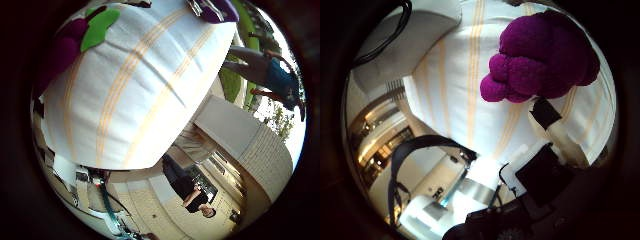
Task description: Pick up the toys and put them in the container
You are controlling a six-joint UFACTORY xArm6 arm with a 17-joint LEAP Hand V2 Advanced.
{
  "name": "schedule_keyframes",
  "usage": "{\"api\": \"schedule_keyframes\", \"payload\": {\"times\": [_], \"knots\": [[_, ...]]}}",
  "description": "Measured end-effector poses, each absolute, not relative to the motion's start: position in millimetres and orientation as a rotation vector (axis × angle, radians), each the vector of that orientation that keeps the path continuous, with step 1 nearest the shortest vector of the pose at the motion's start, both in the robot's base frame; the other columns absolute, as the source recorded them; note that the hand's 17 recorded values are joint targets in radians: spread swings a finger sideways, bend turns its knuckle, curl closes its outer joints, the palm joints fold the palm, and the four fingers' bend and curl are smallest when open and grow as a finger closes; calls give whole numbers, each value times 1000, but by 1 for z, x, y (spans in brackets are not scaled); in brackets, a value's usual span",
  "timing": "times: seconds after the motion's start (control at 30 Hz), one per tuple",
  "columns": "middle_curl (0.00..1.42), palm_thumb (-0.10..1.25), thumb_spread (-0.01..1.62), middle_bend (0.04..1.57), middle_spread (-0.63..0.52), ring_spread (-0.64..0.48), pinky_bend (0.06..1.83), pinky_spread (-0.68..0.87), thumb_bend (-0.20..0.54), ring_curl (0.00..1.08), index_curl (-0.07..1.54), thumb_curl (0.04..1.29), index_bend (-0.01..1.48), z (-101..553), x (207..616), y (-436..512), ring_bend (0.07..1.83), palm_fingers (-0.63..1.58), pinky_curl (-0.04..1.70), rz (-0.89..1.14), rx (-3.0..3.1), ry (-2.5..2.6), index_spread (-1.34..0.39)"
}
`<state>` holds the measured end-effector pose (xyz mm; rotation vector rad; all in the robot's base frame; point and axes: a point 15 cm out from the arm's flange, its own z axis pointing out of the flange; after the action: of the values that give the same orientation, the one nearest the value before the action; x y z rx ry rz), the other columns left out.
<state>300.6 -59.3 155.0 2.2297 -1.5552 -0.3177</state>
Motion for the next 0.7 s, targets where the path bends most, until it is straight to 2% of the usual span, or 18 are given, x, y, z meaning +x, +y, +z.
{"api": "schedule_keyframes", "payload": {"times": [0.13,0.2,0.27,0.33,0.37,0.47,0.5,0.53,0.63,0.7], "knots": [[359,840,1065,239,-91,202,249,359,-27,329,340,428,216,152,299,-64,319,421,203,-303,2215,-1525,-271],[387,849,1059,302,-125,154,277,325,-25,372,320,430,138,152,299,-64,473,620,201,-303,2215,-1524,-287],[456,863,1050,457,-164,94,324,301,-24,442,252,431,46,152,299,-64,700,782,208,-301,2216,-1524,-332],[536,879,1042,593,-202,58,382,285,-23,550,205,435,59,152,299,-65,938,834,231,-303,2219,-1521,-392],[557,880,1040,627,-211,50,407,284,-24,573,194,435,72,154,300,-65,977,840,240,-298,2224,-1521,-407],[667,898,1035,761,-258,-3,589,284,-24,678,150,446,163,158,305,-65,1150,902,295,-275,2242,-1528,-500],[685,900,1032,778,-266,-10,638,284,-24,693,147,448,179,160,307,-65,1172,930,310,-264,2252,-1535,-518],[730,914,1029,816,-285,-30,809,287,-20,717,126,456,198,163,309,-65,1190,991,362,-256,2259,-1546,-568],[806,978,1040,869,-310,-59,1057,272,0,757,104,489,243,174,312,-72,1211,1050,466,-222,2261,-1603,-653],[849,996,1056,897,-319,-76,1159,262,-3,780,96,505,280,185,311,-80,1221,1038,529,-209,2249,-1660,-703]]}}
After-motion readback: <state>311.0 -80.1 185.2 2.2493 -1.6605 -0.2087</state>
